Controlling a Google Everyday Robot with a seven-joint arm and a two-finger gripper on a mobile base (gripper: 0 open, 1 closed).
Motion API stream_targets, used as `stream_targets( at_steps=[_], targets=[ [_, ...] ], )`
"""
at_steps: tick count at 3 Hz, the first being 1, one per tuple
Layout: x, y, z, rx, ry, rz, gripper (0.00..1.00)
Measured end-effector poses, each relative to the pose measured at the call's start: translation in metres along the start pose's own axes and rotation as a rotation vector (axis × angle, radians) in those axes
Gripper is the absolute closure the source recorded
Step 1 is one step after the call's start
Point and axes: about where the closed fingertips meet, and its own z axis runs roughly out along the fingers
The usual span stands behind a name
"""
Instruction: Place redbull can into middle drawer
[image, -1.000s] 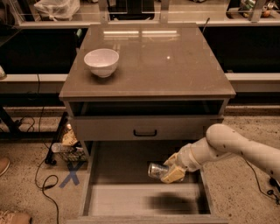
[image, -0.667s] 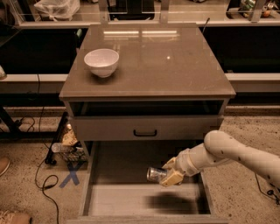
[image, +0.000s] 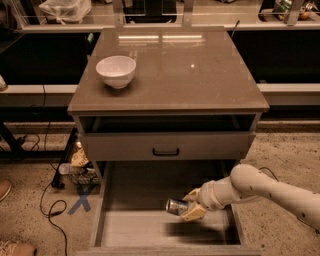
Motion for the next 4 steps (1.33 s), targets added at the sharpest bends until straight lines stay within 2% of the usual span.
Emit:
stream_targets(
  at_steps=[2, 3, 4],
  targets=[
    [0.014, -0.002, 0.020, 0.011, -0.036, 0.011, 0.35],
    [0.023, -0.003, 0.018, 0.021, -0.052, 0.022, 0.04],
    [0.029, -0.003, 0.011, 0.033, -0.057, 0.035, 0.00]
  ],
)
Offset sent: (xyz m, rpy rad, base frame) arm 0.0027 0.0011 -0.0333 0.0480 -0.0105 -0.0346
